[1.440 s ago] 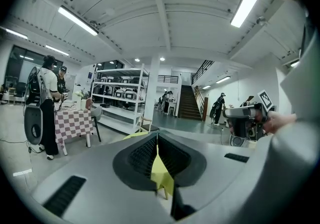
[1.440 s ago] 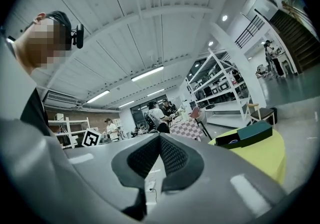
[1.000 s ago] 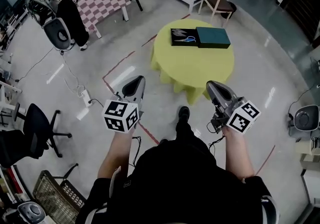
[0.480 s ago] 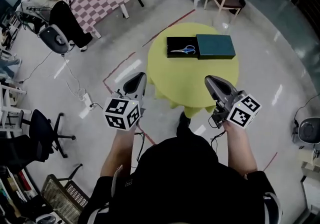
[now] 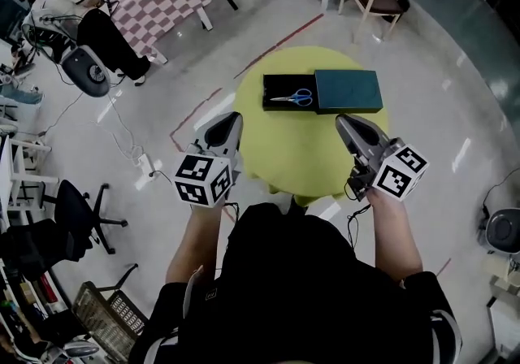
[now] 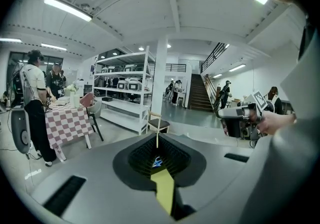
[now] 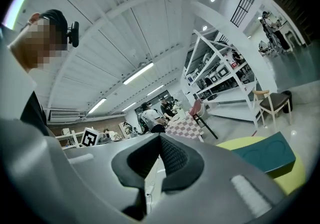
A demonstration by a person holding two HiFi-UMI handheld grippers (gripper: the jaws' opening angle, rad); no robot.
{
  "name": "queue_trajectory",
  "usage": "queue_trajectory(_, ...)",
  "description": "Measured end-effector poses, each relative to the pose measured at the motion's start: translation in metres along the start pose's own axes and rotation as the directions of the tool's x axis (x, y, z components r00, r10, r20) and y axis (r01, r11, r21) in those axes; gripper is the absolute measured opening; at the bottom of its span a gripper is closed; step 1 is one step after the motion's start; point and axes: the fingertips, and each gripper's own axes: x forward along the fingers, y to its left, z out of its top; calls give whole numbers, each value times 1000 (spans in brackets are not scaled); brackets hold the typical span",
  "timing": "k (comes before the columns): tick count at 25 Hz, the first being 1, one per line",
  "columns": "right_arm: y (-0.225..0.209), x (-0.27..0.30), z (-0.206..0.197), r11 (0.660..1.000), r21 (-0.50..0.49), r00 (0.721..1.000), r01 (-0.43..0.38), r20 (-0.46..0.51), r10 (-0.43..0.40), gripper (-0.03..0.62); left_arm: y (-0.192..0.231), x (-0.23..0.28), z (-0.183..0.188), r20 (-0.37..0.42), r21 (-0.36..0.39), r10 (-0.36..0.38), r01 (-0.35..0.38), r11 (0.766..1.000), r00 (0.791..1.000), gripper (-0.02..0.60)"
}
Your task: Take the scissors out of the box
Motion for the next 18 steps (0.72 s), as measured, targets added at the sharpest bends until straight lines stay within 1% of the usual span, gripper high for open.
queue_trajectory(5,-11,10,3,1000,0,1000,9,-17,-9,11,9,20,5,-7,9,-13,13,1000,1000,15)
queue_trajectory(9,-21,17,8,999,-4,999,40,-11,-40,11,18,44,4,-27,25,-51,52,998,998,15)
queue_trajectory(13,-34,20,16,996,3,996,87,-1,-87,11,10,74,7,-51,56,-145,148,987,988,15)
queue_trajectory(16,-45,23,16,993,16,993,119,-4,-119,11,0,99,5,-83,93,-210,217,972,974,17)
queue_trajectory(18,-49,24,12,990,26,990,138,-11,-138,11,-7,115,0,-120,114,-252,266,957,960,17)
